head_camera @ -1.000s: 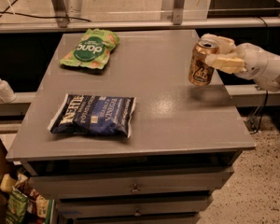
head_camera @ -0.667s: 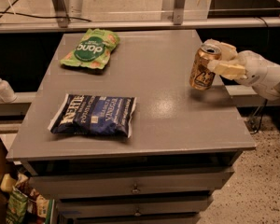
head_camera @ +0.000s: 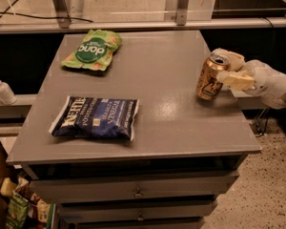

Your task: Place orange can upright

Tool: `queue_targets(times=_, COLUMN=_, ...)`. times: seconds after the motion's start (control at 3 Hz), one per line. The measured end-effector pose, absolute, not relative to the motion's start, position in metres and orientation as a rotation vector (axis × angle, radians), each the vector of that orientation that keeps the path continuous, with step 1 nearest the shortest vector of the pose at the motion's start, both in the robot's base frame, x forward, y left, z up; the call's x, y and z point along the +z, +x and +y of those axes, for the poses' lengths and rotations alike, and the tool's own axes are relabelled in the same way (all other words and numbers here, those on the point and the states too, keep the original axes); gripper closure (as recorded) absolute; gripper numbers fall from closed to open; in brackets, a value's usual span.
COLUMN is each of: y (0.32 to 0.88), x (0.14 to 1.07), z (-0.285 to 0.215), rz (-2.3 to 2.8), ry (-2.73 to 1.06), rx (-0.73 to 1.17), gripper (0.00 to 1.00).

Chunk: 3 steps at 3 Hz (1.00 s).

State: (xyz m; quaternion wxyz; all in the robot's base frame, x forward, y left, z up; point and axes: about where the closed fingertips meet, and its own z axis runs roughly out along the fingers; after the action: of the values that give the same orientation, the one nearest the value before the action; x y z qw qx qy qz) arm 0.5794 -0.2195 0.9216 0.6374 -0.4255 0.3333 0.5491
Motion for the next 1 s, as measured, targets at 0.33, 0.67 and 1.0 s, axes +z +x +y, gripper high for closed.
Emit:
queue_targets(times=0.33, y=0.57, x=0.916, z=-0.222, rz=0.748, ry=-0.993, rx=1.269, gripper=1.0)
queue_targets(times=0.67, y=0.563, x=0.912, z=-0.222, rz=0.747, ry=-1.031, rx=1.284, gripper=1.0)
queue_targets(times=1.0, y=0.557, x=0.908, z=-0.22, rz=0.753, ry=-1.067, rx=1.31, gripper=1.0)
